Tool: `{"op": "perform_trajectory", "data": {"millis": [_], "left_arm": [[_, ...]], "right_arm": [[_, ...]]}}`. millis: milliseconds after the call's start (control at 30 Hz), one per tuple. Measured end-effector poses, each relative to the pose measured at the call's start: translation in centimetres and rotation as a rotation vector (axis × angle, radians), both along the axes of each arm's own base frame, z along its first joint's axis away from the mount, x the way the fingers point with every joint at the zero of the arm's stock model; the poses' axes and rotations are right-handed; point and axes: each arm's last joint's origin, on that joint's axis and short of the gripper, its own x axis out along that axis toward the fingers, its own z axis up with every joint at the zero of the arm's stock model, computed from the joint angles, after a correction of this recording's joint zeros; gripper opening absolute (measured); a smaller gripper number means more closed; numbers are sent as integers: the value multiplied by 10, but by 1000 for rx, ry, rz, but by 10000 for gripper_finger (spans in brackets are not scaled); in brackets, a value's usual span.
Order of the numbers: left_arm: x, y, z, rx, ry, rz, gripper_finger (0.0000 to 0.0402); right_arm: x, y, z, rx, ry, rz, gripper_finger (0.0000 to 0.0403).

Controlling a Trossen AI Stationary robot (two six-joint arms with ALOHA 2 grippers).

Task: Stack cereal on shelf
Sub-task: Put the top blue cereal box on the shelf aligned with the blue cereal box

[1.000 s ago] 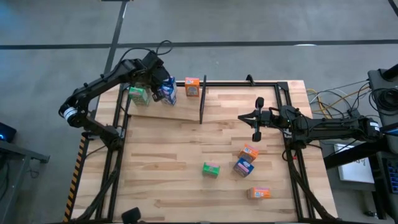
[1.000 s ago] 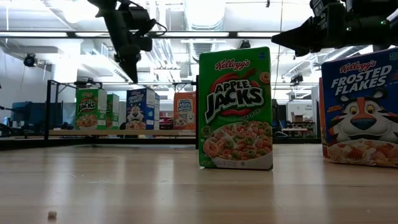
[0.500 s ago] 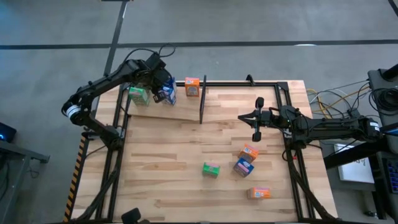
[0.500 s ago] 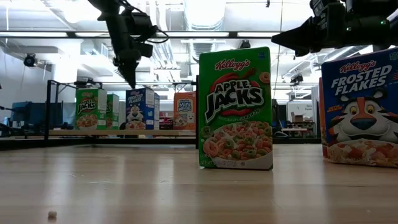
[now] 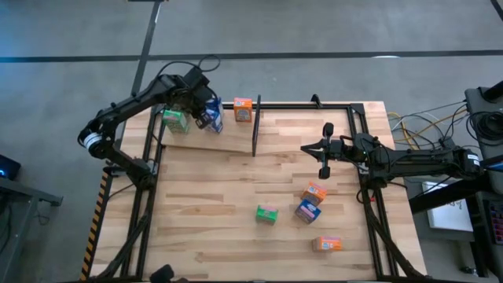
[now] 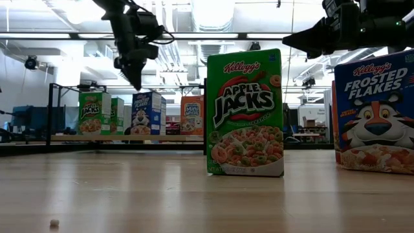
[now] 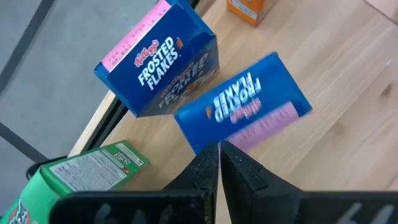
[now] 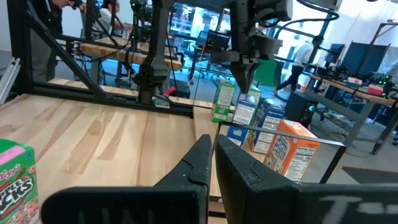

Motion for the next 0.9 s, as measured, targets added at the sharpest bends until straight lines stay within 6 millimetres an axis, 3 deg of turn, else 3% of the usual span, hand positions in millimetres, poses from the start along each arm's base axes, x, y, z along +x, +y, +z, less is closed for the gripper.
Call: {"op": "perform_trajectory", "data": {"millis": [300,600,900], "left_arm": [[1,-8,14,-1,-40,36,0],[-1,-66,42,132,-247,-138,0],[-13,-124,47,221,-527,-310,0]], "right_arm": [[0,0,1,25,-11,0,12],[12,-2,19,231,-19,6,12],[60,-15,54,396,106,-32,12]]}}
